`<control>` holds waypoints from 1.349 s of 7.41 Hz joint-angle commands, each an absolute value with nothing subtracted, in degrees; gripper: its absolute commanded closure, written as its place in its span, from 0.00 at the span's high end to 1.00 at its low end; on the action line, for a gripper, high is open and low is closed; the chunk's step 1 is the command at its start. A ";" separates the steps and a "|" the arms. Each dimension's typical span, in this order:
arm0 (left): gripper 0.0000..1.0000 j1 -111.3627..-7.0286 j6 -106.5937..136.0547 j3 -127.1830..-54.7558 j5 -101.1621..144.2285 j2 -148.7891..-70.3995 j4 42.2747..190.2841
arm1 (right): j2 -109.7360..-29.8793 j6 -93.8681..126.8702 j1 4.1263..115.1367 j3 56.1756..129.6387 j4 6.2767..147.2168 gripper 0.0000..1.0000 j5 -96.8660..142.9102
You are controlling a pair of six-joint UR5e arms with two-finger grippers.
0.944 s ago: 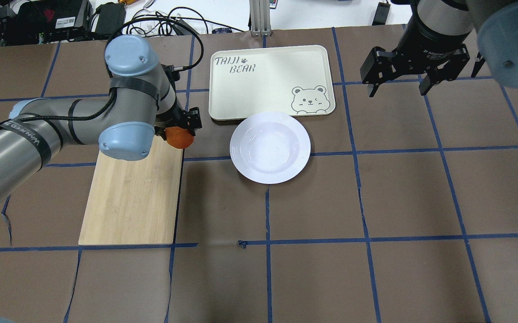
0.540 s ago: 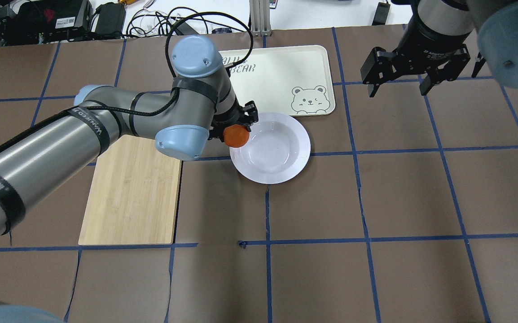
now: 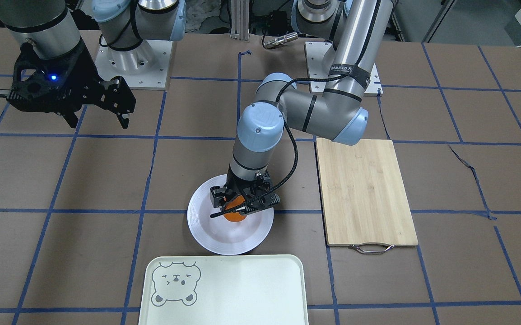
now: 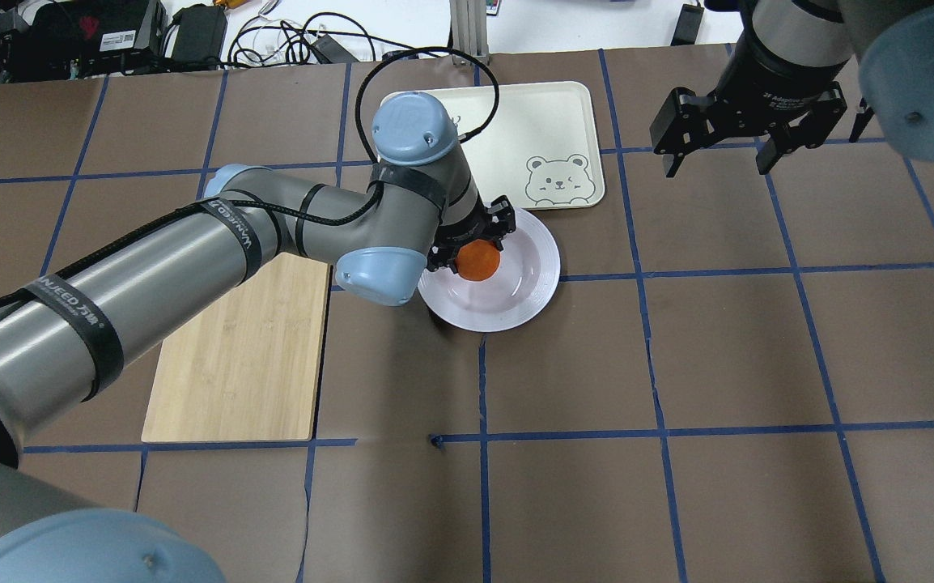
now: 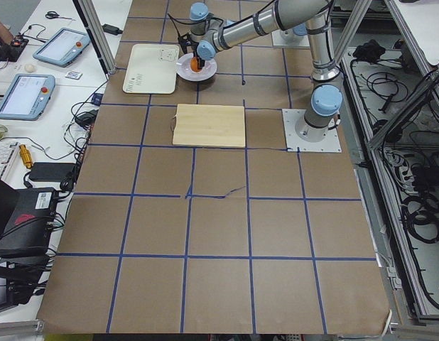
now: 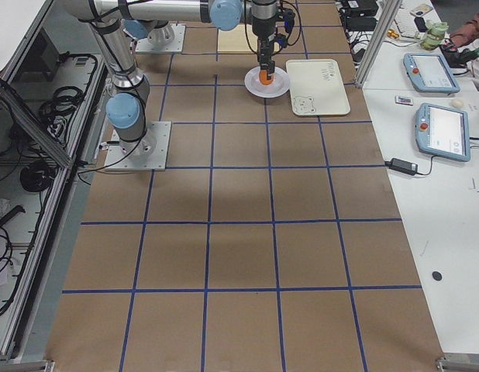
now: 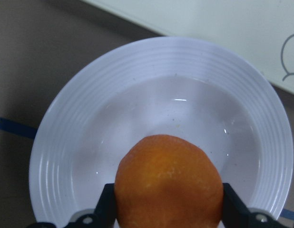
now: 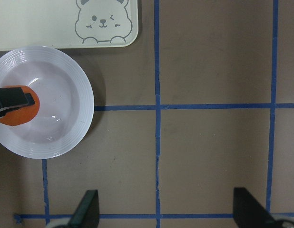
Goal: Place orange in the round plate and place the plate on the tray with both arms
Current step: 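Carry the orange with the left gripper into the white bowl, then open the left gripper and lift it away from the bowl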
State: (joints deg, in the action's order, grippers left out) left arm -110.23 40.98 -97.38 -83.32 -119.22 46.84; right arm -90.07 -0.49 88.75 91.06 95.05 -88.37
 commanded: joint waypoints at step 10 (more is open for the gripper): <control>1.00 -98.01 7.03 -90.09 -88.64 -91.33 88.50 | -84.05 0.70 87.98 90.35 99.29 1.00 -76.06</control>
